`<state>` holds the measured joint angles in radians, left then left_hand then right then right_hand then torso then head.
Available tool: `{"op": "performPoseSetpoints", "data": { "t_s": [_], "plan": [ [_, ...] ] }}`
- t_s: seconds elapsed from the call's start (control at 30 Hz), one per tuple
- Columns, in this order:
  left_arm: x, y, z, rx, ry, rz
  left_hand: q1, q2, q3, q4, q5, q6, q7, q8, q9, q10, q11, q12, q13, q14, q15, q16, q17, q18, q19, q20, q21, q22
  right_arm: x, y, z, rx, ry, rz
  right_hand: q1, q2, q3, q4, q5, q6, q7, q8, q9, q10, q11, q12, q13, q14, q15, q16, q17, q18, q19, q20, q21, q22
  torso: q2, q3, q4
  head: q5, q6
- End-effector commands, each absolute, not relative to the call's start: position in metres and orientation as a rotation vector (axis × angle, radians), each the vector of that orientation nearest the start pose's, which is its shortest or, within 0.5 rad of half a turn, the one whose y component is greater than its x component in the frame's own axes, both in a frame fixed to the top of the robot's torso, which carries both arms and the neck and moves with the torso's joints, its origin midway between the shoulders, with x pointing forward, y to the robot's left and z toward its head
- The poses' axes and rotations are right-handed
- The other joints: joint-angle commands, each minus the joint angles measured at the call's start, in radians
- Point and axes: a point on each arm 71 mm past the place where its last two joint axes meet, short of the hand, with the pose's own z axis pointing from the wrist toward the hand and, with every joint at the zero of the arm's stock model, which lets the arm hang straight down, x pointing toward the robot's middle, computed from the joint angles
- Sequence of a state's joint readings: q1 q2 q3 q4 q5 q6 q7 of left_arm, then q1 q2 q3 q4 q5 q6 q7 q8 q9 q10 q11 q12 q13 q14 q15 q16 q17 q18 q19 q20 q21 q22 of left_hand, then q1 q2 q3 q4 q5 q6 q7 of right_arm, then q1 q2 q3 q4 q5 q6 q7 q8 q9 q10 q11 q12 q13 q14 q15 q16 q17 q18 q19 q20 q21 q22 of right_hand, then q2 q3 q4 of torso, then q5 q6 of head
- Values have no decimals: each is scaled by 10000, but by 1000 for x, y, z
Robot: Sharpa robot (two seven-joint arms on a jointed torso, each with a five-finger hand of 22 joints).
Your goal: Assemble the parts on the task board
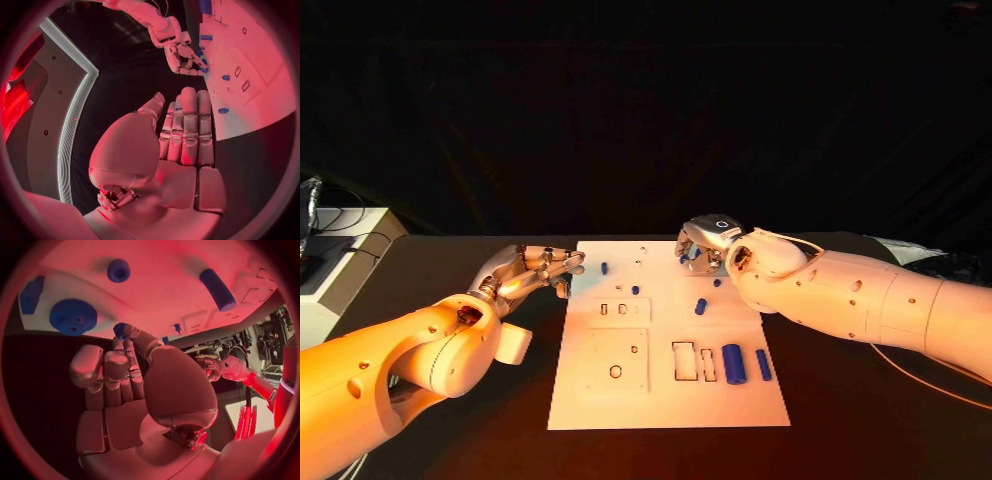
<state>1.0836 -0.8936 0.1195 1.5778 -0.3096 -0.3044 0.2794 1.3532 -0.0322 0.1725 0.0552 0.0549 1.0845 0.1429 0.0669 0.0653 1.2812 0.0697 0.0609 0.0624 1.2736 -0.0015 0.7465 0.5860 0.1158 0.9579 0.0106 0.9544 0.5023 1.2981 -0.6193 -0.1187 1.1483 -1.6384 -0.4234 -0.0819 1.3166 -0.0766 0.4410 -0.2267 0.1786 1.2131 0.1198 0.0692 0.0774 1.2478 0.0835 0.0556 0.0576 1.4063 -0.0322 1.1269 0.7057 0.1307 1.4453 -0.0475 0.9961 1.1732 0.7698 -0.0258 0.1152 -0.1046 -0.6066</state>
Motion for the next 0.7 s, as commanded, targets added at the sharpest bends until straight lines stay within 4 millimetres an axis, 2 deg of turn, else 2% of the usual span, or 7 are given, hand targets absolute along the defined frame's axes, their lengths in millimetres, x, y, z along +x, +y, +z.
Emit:
{"op": "performPoseSetpoints", "data": {
  "t_s": [0.03, 0.2, 0.63, 0.7],
  "plan": [
    [478, 214, -171, -8928, 15064, -14915, -65, 22, 8, 38, 9, -61, 7, -27, -4, -55, 2, 13, 6, -86, -8, 62, -9, 72, -72, -32, 32, 10, 556, -191, -160, -3044, 13549, 4234, 352, 501, 150, -49, -292, 103, -17, -45, 2, 615, -336, 41, 53, 39, -54, 44, 109, 120, -12, -45, 64, 166, 16, -12, 10, 14, 19],
    [478, 214, -171, -8933, 15064, -14915, -59, 32, 6, 42, 9, -53, 5, -27, -4, -61, 2, 12, 4, -89, -8, 76, -23, 74, -78, -31, 41, 10, 555, -187, -159, -2982, 13410, 4263, 380, 536, 170, -104, -618, 148, -32, -37, 5, 647, -355, 35, 50, 63, -61, 68, 231, 109, 13, -46, 72, 339, 34, -13, 15, 44, 43],
    [478, 213, -171, -8931, 15064, -14937, -33, 36, 13, 30, 11, -58, 9, -29, -5, -66, 1, 13, 4, -90, -9, 98, -46, 78, -84, -27, 56, 10, 561, -162, -154, -2728, 12786, 4326, 319, 518, 182, -167, -421, 146, -31, -40, 2, 644, -349, 35, 48, 88, -58, -45, 372, 118, 168, -41, -407, 911, 61, -33, 59, 123, 117],
    [477, 212, -171, -8923, 15068, -14957, -33, 36, 13, 30, 11, -58, 9, -29, -5, -66, 1, 13, 4, -90, -9, 98, -46, 78, -84, -27, 56, 10, 564, -157, -153, -2685, 12644, 4314, 311, 504, 184, -178, -363, 156, -35, -40, 4, 654, -352, 33, 48, 96, -62, -43, 388, 119, 200, -43, -458, 992, 66, -52, 88, 99, 126]
  ]
}}
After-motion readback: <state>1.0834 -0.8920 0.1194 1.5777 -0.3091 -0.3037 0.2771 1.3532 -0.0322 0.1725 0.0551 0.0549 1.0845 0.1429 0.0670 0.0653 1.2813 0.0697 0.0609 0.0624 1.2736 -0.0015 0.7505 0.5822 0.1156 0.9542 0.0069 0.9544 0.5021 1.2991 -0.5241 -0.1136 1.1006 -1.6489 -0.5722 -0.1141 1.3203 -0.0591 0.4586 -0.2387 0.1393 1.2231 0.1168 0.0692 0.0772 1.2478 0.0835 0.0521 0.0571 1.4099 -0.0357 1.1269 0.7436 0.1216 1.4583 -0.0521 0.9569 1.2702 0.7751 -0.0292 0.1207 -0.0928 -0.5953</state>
